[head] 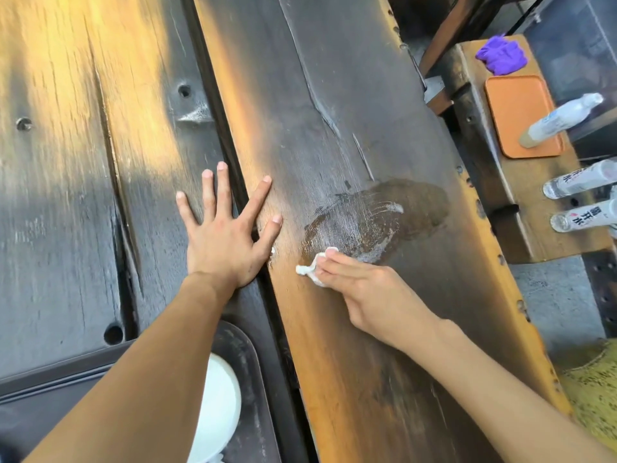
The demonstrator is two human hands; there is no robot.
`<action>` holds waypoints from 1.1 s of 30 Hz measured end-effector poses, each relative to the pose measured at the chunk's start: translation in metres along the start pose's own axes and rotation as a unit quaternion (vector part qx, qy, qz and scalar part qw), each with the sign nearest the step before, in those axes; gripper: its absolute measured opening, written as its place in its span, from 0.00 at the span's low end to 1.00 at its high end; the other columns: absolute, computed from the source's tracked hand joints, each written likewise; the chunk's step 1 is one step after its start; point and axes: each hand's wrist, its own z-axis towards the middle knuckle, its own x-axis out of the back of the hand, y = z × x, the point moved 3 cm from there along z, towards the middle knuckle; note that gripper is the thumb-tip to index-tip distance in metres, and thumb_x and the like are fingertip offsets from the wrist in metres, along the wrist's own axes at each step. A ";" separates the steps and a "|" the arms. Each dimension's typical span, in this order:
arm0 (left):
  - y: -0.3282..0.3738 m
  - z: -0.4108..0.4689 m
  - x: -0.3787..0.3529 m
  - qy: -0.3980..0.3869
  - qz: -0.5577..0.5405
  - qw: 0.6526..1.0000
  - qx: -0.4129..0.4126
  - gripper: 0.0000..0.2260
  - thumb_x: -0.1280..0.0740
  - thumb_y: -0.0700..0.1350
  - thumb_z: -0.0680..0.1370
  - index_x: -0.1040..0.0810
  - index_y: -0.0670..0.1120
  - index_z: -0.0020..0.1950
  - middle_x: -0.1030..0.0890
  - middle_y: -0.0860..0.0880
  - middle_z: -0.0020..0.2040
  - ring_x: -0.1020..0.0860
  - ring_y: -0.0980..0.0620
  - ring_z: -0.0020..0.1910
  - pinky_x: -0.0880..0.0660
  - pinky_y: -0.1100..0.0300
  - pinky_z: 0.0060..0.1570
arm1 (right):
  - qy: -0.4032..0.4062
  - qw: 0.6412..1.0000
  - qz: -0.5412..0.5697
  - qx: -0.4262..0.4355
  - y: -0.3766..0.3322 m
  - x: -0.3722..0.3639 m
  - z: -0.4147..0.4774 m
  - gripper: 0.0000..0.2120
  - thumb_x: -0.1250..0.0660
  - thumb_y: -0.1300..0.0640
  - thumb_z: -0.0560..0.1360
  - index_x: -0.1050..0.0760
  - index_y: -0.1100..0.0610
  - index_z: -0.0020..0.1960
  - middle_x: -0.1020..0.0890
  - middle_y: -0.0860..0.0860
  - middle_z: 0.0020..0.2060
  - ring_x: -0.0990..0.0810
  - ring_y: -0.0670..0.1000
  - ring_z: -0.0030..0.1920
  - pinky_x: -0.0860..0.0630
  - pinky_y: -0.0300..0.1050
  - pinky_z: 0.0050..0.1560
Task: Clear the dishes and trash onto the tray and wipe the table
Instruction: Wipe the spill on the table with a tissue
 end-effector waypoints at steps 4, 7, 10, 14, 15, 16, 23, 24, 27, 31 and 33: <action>0.001 0.000 0.000 -0.007 -0.001 1.000 0.002 0.28 0.58 0.69 0.80 0.58 0.68 0.80 0.61 0.42 0.83 0.62 0.42 0.82 0.60 0.30 0.74 | 0.105 0.986 -0.032 -0.123 0.053 0.035 -0.031 0.22 0.35 0.74 0.69 0.19 0.60 0.59 0.19 0.53 0.61 0.21 0.55 0.64 0.28 0.46 0.65; 0.000 0.000 -0.001 -0.008 0.001 1.000 0.001 0.28 0.57 0.69 0.81 0.59 0.68 0.80 0.61 0.42 0.83 0.63 0.42 0.82 0.61 0.30 0.74 | 0.183 0.962 -0.031 -0.198 0.072 0.046 -0.003 0.24 0.36 0.78 0.67 0.19 0.60 0.59 0.17 0.56 0.59 0.20 0.56 0.62 0.32 0.41 0.68; -0.001 -0.001 0.000 -0.007 -0.003 1.000 0.003 0.27 0.57 0.69 0.81 0.58 0.69 0.80 0.61 0.42 0.83 0.62 0.42 0.82 0.61 0.30 0.74 | 0.068 0.994 -0.003 -0.082 0.027 0.016 0.020 0.29 0.37 0.75 0.69 0.23 0.55 0.65 0.21 0.51 0.65 0.26 0.50 0.69 0.25 0.48 0.65; 0.002 -0.001 0.000 -0.011 -0.002 1.000 0.006 0.27 0.58 0.70 0.80 0.58 0.69 0.80 0.61 0.43 0.83 0.62 0.43 0.82 0.61 0.31 0.75 | -0.019 0.999 0.007 0.046 0.006 0.008 -0.019 0.28 0.34 0.74 0.67 0.23 0.58 0.65 0.22 0.51 0.66 0.27 0.51 0.70 0.24 0.51 0.63; 0.001 -0.001 0.000 -0.013 -0.001 1.000 0.007 0.27 0.58 0.70 0.80 0.59 0.69 0.79 0.61 0.43 0.83 0.63 0.43 0.82 0.61 0.31 0.75 | 0.008 1.000 0.019 0.022 0.019 0.019 -0.028 0.27 0.35 0.74 0.68 0.22 0.56 0.64 0.21 0.49 0.65 0.27 0.48 0.69 0.26 0.48 0.66; 0.001 -0.001 0.000 -0.015 0.001 1.000 0.008 0.27 0.58 0.70 0.80 0.59 0.69 0.79 0.61 0.43 0.83 0.63 0.43 0.82 0.61 0.31 0.75 | 0.043 0.999 0.020 -0.025 0.035 0.031 -0.033 0.26 0.36 0.74 0.70 0.22 0.53 0.63 0.20 0.48 0.64 0.27 0.45 0.69 0.28 0.44 0.68; 0.001 -0.001 0.000 -0.011 -0.001 1.000 0.010 0.27 0.57 0.70 0.80 0.58 0.70 0.79 0.60 0.43 0.83 0.61 0.43 0.82 0.61 0.31 0.75 | 0.083 0.993 0.020 -0.084 0.045 0.031 0.021 0.25 0.38 0.75 0.68 0.20 0.57 0.60 0.18 0.52 0.61 0.21 0.52 0.63 0.25 0.48 0.64; 0.001 -0.001 0.000 -0.011 -0.002 1.000 0.011 0.27 0.57 0.70 0.80 0.58 0.70 0.79 0.60 0.43 0.83 0.61 0.43 0.82 0.62 0.31 0.75 | 0.043 0.998 0.022 -0.038 0.024 0.024 0.022 0.25 0.36 0.75 0.67 0.20 0.57 0.60 0.18 0.52 0.61 0.20 0.52 0.63 0.21 0.51 0.60; 0.001 -0.001 0.000 -0.012 -0.004 1.000 0.011 0.27 0.57 0.70 0.80 0.57 0.70 0.79 0.60 0.44 0.83 0.62 0.44 0.82 0.62 0.31 0.75 | 0.057 0.995 0.086 -0.003 -0.001 0.027 0.000 0.23 0.34 0.77 0.66 0.18 0.63 0.58 0.17 0.55 0.59 0.20 0.52 0.62 0.23 0.49 0.62; 0.001 -0.001 -0.001 -0.011 -0.001 1.000 0.013 0.27 0.58 0.71 0.79 0.57 0.70 0.79 0.60 0.44 0.83 0.62 0.44 0.82 0.62 0.32 0.75 | 0.255 0.923 0.119 -0.261 0.061 0.084 -0.008 0.18 0.35 0.71 0.73 0.17 0.57 0.57 0.17 0.49 0.57 0.20 0.44 0.61 0.29 0.39 0.66; 0.001 -0.001 -0.001 -0.010 -0.003 1.000 0.013 0.27 0.58 0.71 0.79 0.57 0.70 0.79 0.60 0.44 0.83 0.62 0.45 0.82 0.62 0.32 0.75 | 0.237 0.907 0.037 -0.346 0.096 0.103 -0.001 0.17 0.36 0.67 0.75 0.17 0.54 0.57 0.16 0.52 0.56 0.18 0.55 0.59 0.27 0.44 0.63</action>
